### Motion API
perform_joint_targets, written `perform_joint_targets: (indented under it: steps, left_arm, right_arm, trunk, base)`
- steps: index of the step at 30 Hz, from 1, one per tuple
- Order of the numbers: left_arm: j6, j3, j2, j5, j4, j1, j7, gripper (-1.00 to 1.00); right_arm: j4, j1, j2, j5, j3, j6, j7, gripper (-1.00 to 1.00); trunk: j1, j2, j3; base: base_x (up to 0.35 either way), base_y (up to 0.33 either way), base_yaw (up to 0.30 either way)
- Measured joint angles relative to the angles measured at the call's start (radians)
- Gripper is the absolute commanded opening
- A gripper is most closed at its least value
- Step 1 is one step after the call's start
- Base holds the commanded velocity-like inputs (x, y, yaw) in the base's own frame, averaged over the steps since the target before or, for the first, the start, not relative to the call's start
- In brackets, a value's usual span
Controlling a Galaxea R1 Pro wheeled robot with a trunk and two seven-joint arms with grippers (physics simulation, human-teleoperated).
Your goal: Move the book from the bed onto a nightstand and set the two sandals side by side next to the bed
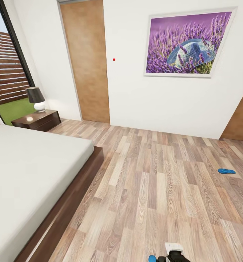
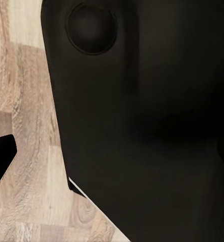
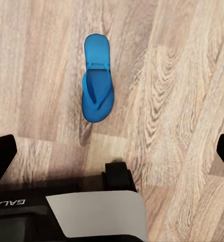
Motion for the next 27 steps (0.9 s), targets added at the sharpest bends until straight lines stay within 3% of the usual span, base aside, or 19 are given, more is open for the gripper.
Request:
perform_joint_targets:
  steps: [13,21,27]
  left_arm:
    - [0.046,0.002,-0.001,0.006,-0.037,-0.076,0.003,1.0]
    - [0.158,0.004,-0.001,0.007,-0.055,-0.185,0.002,1.0]
    - [0.194,0.006,-0.003,0.008,-0.059,-0.26,0.0,1.0]
  right_arm:
    - [0.0,-0.038,0.014,0.004,0.001,0.042,-0.011,1.0]
    - [0.0,-0.044,0.021,0.007,0.003,0.052,-0.013,1.0]
    - [0.0,-0.045,0.023,0.033,0.008,0.054,-0.014,1.0]
  trunk:
    - [0.0,0.0,0.0]
    - [0.0,0.0,0.0]
    - [0.0,0.0,0.0]
  base:
    - [0.0,0.0,0.0]
    - [0.0,0.0,0.0]
    - [0.0,0.0,0.0]
